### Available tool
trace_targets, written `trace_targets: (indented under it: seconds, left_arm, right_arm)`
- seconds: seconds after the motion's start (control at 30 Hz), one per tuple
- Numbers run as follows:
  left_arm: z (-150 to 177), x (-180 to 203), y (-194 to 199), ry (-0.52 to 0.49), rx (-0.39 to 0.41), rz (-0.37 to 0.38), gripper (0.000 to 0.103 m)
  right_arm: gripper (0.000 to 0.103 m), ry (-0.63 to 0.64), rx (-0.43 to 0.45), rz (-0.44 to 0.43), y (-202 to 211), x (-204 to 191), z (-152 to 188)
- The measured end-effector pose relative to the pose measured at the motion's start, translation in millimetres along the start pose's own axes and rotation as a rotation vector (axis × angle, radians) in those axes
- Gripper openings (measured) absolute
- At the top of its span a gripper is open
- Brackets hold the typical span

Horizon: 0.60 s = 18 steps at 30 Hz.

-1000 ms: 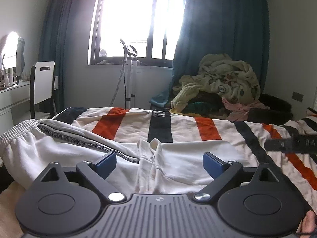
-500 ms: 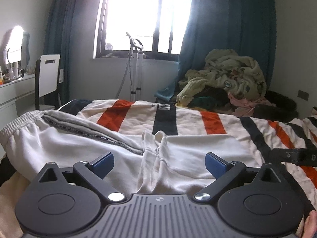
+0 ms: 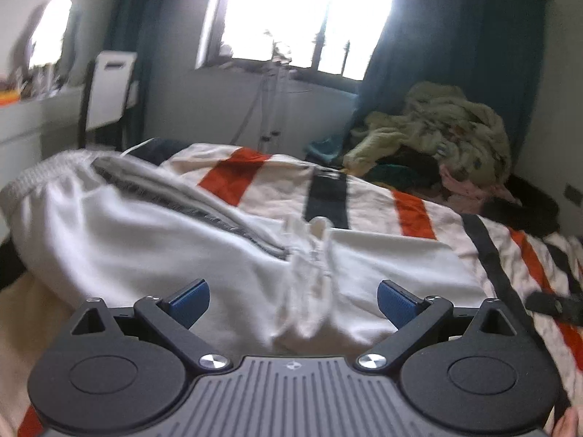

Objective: Fold clothes
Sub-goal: 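Open the right tool and pull both tools back from the sweatpants, then grasp the sweatpants waistband end with the left tool and lift it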

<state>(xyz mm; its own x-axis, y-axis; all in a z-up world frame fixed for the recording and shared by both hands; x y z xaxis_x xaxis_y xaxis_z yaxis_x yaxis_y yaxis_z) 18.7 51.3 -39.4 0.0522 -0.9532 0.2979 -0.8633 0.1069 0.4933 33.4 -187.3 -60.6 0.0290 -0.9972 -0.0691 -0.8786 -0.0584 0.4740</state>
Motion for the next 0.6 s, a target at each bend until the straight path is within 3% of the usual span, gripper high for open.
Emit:
trace_targets:
  seconds: [0.07,0.17,0.3,0.47,0.53,0.6]
  left_arm:
    - [-8.6,-19.0,-1.7,0.048,0.011,-0.047,0.100]
    - [-28.0,-68.0,-4.7,0.207,0.010,-0.136,0.100]
    - [-39.7,-152.4,-13.8,0.474,-0.057,-0.338,0.099]
    - [-38.6,-222.9,-30.8,0.803,-0.055,-0.335,0.090]
    - [-45.7,-228.4,-39.5,0.828,-0.002,-0.301,0.082]
    - [-51.5,-228.3,-54.1,0.800,0.019,-0.321,0.078]
  right_arm:
    - [0.066,-0.009,-0.010,0.010,-1.7,3.3,0.5]
    - [0.066,-0.024,-0.025,0.025,-4.2,8.1,1.3]
    - [0.066,-0.049,-0.045,0.026,-6.8,12.0,3.7]
    - [0.066,-0.060,-0.065,0.011,-10.8,12.5,4.9]
    - [0.066,-0.066,-0.074,0.007,-12.2,13.7,5.2]
    - [0.066,-0.082,-0.070,0.003,-11.3,16.8,5.1]
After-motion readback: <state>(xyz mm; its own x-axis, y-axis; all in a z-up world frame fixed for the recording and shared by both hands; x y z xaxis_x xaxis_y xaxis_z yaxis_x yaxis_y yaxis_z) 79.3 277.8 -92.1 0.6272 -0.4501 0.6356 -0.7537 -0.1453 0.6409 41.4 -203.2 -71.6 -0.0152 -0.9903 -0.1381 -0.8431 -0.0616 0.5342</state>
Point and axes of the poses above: each gripper's, at about its wrist camera, not at the fingertips, and y roughly against the way its jaws point, x to its right, z to its underside, the point moved 2 cm from there along -y, roughly the way its jaws point, and after that the axes turned 8 degrees about y, right-handed, at the moved point
